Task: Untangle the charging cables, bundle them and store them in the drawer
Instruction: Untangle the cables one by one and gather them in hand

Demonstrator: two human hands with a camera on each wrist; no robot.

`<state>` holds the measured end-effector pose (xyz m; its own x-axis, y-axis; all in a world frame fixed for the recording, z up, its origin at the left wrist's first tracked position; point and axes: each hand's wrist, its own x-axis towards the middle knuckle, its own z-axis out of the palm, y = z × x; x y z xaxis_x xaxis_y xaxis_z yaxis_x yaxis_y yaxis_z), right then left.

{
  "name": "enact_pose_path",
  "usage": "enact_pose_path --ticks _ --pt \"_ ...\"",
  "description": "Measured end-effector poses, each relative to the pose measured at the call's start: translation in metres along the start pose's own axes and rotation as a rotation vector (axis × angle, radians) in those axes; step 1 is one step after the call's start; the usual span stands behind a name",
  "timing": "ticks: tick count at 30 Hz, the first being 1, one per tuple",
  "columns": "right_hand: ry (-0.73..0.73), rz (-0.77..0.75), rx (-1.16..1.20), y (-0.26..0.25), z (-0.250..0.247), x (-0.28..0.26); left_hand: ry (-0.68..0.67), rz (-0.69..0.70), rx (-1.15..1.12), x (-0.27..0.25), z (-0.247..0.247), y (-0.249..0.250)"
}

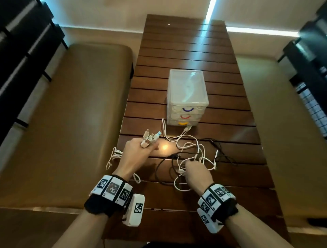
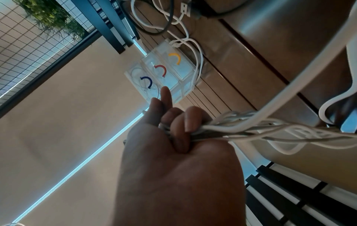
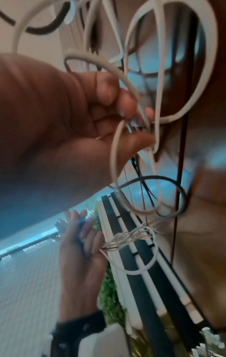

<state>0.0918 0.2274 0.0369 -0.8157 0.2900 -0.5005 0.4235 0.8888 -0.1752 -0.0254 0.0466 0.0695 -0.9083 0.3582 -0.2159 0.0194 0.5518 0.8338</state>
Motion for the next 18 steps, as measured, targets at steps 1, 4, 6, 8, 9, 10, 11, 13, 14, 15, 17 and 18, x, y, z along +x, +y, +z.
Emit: enact_pose_path --ticks 1,4,6,8,9,10,11,13,14,15,17,18 --pt "0.004 -0.002 0.009 0.000 0.000 0.001 0.000 -0.002 0.005 -0.003 0.001 0.001" --pt "0.077 -0.006 0.055 0.002 -0.011 0.001 0.023 -0.014 -0.031 -0.008 0.005 0.002" --pt "0.132 0.002 0.098 0.004 -0.024 -0.001 0.022 -0.023 -0.106 -0.009 0.007 0.002" --pt "0.167 0.003 0.134 0.006 -0.038 -0.005 0.003 -0.042 -0.176 -0.009 0.010 0.004" --pt "0.187 0.007 0.135 0.007 -0.045 -0.006 -0.012 -0.039 -0.190 -0.010 0.011 0.006" --pt "0.206 0.008 0.130 0.008 -0.052 -0.008 -0.027 -0.029 -0.197 -0.011 0.011 0.008" --pt "0.224 0.008 0.136 0.008 -0.059 -0.010 -0.042 -0.022 -0.204 -0.013 0.012 0.009" --pt "0.264 -0.009 0.188 0.006 -0.071 -0.015 -0.064 -0.027 -0.235 -0.015 0.014 0.011" --pt "0.281 -0.032 0.240 0.003 -0.077 -0.018 -0.071 -0.032 -0.263 -0.016 0.014 0.010" --pt "0.293 -0.059 0.304 -0.001 -0.081 -0.021 -0.071 -0.032 -0.295 -0.016 0.015 0.010" --pt "0.323 -0.141 0.446 -0.013 -0.085 -0.025 -0.060 -0.015 -0.357 -0.019 0.014 0.012" --pt "0.327 -0.185 0.522 -0.019 -0.085 -0.026 -0.049 -0.009 -0.384 -0.020 0.014 0.013"
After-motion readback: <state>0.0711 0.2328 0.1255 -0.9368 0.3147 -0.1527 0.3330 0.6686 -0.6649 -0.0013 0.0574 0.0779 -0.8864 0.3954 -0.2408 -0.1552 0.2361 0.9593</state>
